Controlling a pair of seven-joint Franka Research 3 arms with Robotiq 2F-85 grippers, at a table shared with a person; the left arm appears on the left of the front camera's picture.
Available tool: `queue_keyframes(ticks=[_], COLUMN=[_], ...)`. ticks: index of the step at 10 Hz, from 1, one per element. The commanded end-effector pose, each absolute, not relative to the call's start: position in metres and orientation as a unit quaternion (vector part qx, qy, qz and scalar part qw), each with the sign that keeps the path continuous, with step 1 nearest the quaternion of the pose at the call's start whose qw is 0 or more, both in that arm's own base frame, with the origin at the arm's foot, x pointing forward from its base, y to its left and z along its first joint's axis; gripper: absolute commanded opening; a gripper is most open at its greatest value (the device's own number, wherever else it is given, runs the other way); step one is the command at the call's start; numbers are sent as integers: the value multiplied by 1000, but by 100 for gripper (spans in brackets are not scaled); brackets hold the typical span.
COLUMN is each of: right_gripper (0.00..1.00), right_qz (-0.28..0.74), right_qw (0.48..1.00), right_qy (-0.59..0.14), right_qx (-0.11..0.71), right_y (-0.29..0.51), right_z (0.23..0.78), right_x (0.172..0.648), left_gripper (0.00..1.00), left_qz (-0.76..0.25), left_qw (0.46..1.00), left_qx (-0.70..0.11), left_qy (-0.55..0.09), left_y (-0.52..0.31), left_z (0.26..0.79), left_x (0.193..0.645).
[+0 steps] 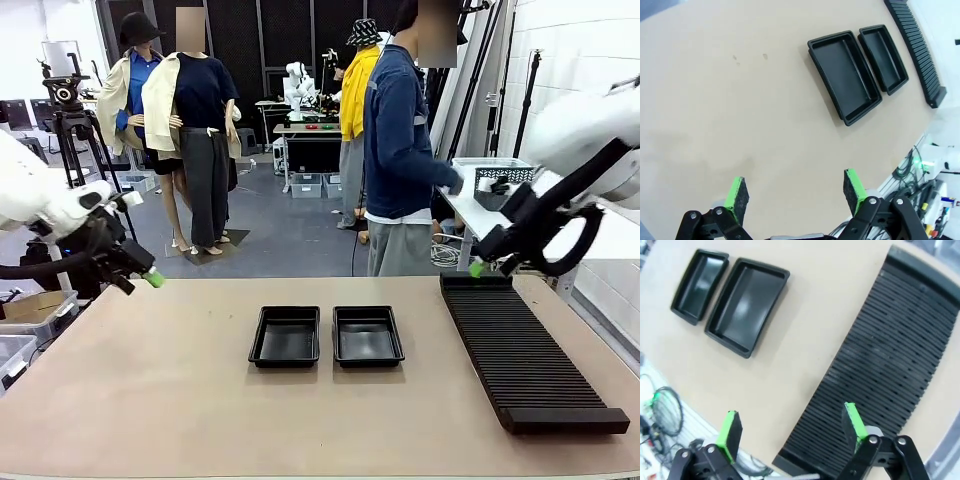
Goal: Inspect and transfer BCBs to ESD trays.
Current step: Pick up the Blank PCB from the PCB Rack and place it in the left ESD tray.
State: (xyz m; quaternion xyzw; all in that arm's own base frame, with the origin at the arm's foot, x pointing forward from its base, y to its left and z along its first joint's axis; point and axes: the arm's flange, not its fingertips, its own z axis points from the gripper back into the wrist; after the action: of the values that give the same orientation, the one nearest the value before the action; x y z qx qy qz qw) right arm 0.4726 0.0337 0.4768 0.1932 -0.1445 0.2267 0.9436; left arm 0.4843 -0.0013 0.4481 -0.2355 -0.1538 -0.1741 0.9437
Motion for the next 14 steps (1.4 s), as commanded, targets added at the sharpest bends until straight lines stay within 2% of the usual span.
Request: queue_keyframes(ticks=[1,4,7,10,14], right_gripper=[100,100,100,100,100], right_qz=[193,134,72,44,38], right_qw=[930,890,828,780,748], right_qy=[-142,-165,-195,-219,-216], right_qx=[277,404,521,585,627], right_y=[-11,-85,-142,-174,-188], right_z=[479,477,464,447,428], right_x=[478,463,448,431,429], left_gripper=[100,100,100,100,100], left_qz=[-158,-117,-97,-78,-94], left_qw=[923,884,825,784,767], left_qx=[-302,-386,-495,-551,-568], left_qy=[-176,-238,-256,-274,-284], left_y=[34,95,142,163,169], left_z=[453,458,437,425,423], left_x=[483,467,471,471,467])
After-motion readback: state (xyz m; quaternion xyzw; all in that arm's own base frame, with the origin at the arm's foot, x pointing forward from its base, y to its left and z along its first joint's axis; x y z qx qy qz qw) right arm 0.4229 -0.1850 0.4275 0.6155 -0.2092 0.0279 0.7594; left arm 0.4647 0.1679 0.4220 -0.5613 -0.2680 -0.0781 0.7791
